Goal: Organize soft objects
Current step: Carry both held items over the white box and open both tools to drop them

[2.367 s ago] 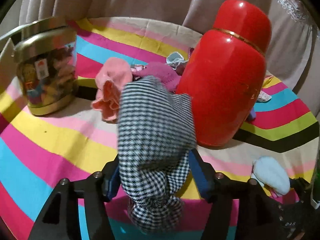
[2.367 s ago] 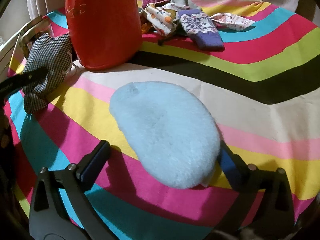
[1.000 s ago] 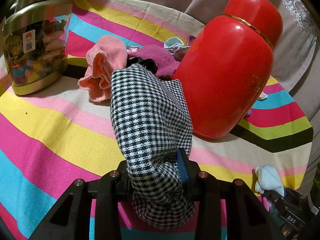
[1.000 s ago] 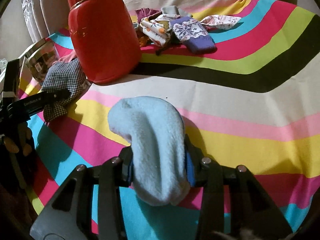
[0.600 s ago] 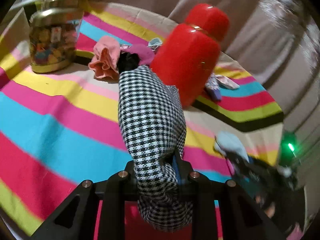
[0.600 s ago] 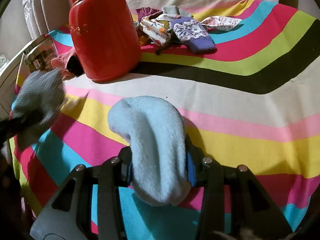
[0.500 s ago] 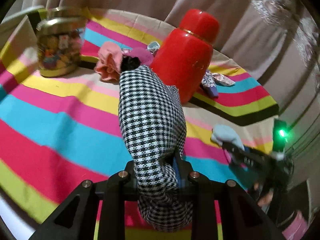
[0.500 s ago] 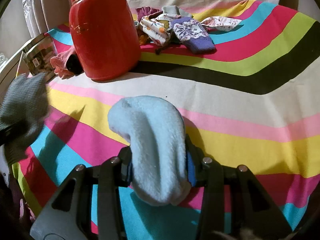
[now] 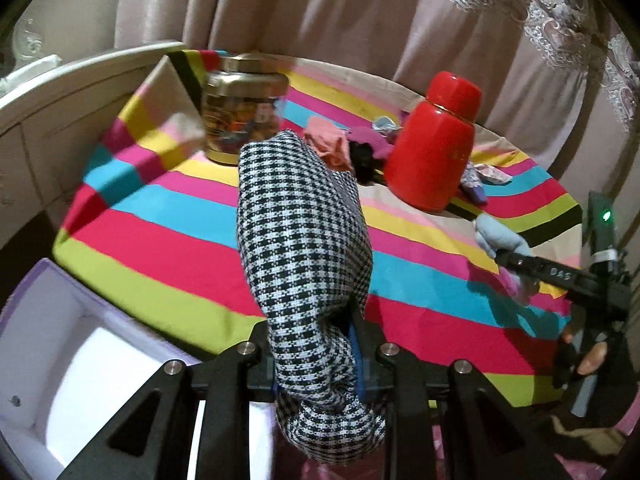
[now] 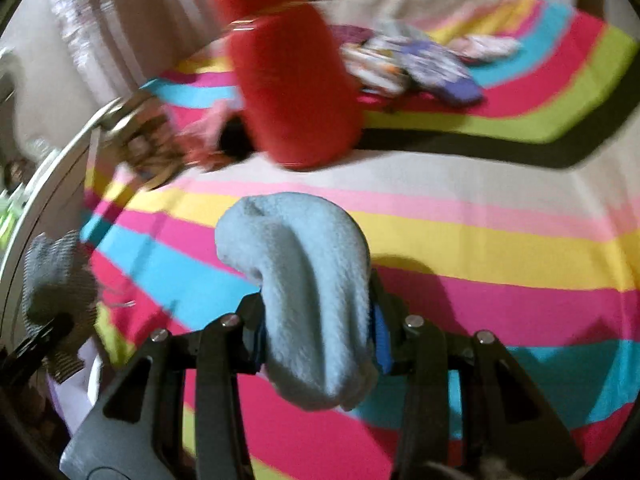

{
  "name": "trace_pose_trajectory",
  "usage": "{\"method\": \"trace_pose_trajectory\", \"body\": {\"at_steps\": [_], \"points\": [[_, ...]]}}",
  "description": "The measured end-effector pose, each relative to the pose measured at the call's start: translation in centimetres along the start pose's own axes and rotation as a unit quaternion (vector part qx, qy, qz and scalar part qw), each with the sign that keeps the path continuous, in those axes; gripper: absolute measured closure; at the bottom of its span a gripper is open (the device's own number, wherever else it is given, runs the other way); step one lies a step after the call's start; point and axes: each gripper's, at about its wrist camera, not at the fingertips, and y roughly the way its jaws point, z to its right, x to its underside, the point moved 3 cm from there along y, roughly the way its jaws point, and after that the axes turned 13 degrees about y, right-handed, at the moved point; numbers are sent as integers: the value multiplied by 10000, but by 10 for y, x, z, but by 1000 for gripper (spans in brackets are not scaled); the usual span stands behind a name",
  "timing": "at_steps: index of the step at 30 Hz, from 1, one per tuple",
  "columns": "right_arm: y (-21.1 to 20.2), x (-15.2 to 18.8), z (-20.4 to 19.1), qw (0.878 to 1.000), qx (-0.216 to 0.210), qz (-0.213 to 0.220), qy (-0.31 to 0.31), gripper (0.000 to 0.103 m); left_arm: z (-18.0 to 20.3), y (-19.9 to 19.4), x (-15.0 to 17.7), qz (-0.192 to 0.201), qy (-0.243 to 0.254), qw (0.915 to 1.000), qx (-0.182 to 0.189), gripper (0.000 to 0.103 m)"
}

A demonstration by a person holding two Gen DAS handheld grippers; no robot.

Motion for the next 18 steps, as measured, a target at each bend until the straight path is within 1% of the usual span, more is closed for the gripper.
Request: {"method": "trace_pose_trajectory", "body": {"at_steps": [3, 6, 11, 15, 18], "points": [[-3, 14, -43, 9984, -258, -110, -496, 58, -9, -6, 7, -38, -4, 9999, -145, 77], [-6, 33, -83, 9933, -460, -234, -1035, 58, -18, -13, 14, -33, -11, 9994, -332, 77], [-8, 62, -144, 9774, -701, -312, -1972, 58, -38, -23, 28, -122, -261, 9973, -677, 77], [-6, 77, -175, 9670, -826, -403, -2375, 58, -59, -31, 42, -205, -437, 9937, -1012, 77], [1, 89, -194, 9601, -959, -604, -2556, 58, -76, -37, 56, -325, -643, 9900, -1211, 77]]}}
